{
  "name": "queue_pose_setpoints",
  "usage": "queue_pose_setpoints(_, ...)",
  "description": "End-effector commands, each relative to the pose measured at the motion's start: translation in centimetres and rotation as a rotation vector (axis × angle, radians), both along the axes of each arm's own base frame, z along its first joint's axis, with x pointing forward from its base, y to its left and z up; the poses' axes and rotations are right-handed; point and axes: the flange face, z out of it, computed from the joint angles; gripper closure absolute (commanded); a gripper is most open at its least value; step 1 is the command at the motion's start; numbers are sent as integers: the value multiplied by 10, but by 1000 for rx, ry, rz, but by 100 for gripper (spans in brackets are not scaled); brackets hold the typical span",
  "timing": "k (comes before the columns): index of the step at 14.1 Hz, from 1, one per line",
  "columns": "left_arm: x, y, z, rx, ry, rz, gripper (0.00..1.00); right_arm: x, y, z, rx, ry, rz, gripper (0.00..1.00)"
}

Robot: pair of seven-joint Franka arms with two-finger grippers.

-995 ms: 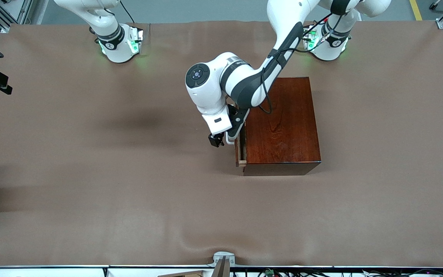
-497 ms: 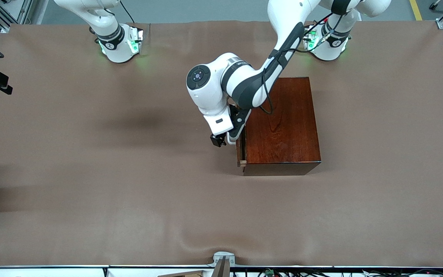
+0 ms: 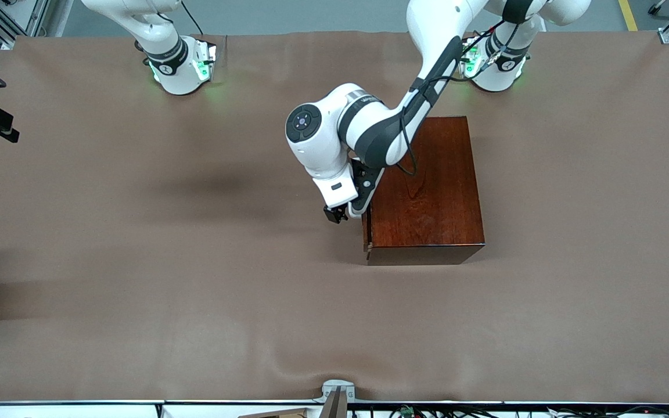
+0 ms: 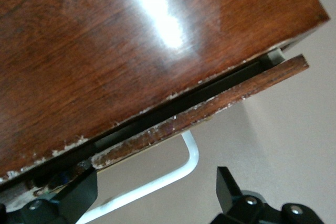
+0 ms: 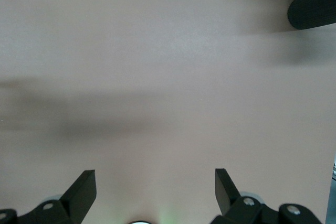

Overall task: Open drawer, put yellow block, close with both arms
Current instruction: 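Push the drawer front shut into the box with the left gripper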

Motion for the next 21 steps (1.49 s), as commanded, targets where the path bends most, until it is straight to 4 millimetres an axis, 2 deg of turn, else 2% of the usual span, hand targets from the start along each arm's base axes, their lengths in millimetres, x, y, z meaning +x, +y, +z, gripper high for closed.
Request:
queue_pose_setpoints(1,13,24,-1,36,22,-18,0,0,0,2,-17,8,14,0)
queue_pose_setpoints(6,18,33,1,53,44,-25,0,0,0,2,-17,8,14,0)
queue_pose_setpoints(12,18,31,9,7,88,-60,0,0,0,2,-16,8,13,0)
queue_pose_setpoints(14,12,22,61,-58,48,-135,0,0,0,2,-17,8,12,0)
queue_pose_setpoints(15,9,23,93,-95,28,-170,0,0,0,2,-17,8,12,0)
queue_pose_setpoints(17,8,40,163,-170,-12,-253,0,0,0,2,-16,8,13,0)
queue_pose_setpoints(18,5,53,197,-191,-31,-302,0,0,0,2,-17,8,12,0)
queue_pose_setpoints(19,11,78,222,-194,-35,-333,0,0,-1,2,-16,8,11,0)
queue_pose_setpoints(21,22,129,261,-178,-7,-423,0,1,-2,1,-17,9,9,0)
